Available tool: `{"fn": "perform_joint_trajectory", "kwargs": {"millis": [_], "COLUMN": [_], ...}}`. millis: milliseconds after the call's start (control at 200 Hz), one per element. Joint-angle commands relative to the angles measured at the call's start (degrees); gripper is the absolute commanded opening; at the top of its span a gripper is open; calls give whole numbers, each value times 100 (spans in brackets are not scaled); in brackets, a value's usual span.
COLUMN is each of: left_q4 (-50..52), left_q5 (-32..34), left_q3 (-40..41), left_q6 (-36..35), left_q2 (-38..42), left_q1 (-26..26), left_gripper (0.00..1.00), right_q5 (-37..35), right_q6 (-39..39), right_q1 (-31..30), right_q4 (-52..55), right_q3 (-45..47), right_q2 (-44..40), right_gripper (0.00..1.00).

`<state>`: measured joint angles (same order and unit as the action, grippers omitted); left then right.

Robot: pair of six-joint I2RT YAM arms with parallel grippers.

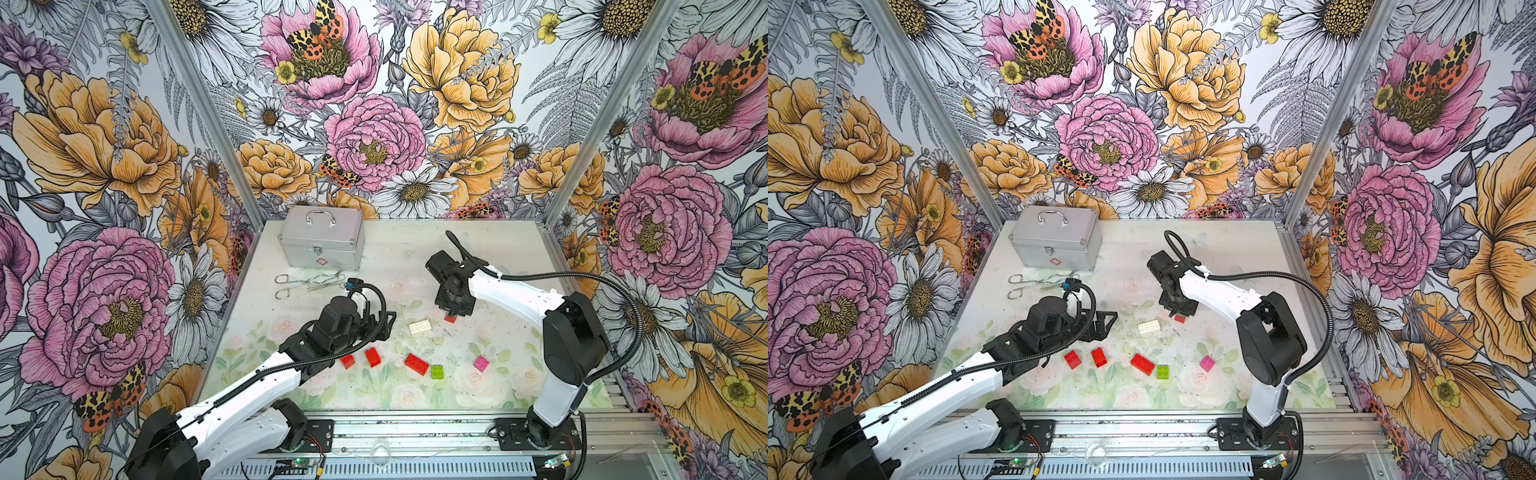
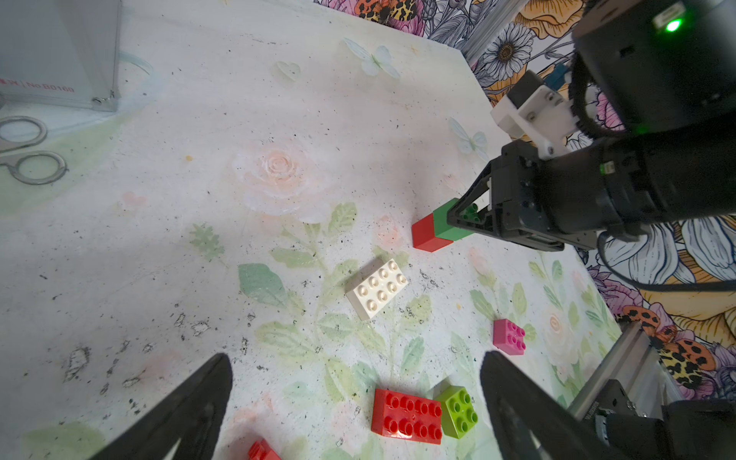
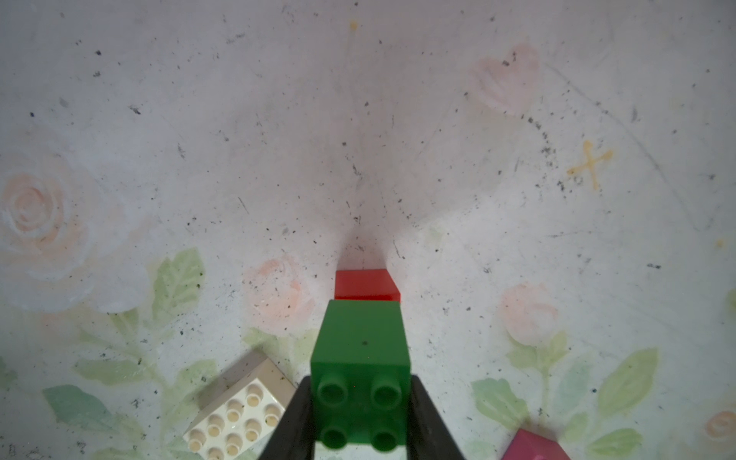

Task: Assemble the letter r with lego
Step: Assemble the lego brick with the lego brick.

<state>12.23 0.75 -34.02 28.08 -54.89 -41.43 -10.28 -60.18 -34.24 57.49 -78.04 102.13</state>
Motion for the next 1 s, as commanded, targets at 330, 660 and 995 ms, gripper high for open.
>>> {"fn": "perform_joint_trajectory", "kwargs": {"millis": [330,660,995], "left_q4": [34,70,82], "left_q5": [110,127,146], "left_q3": [-324,-368,-429], "left_q6": [-22,-21,-4], "left_q2": [-109,-134,-219], "left_q1": [-164,-181,-230], "left_gripper": [99,99,99], "right_q5": [328,400,848], "right_q6": [233,385,657], "right_q1": [93,156,220], "right_q4": [91,64,-246], "right_q3": [-107,42,155], "right_q2": [-72,-5,88], "right_gripper": [25,25,25]}}
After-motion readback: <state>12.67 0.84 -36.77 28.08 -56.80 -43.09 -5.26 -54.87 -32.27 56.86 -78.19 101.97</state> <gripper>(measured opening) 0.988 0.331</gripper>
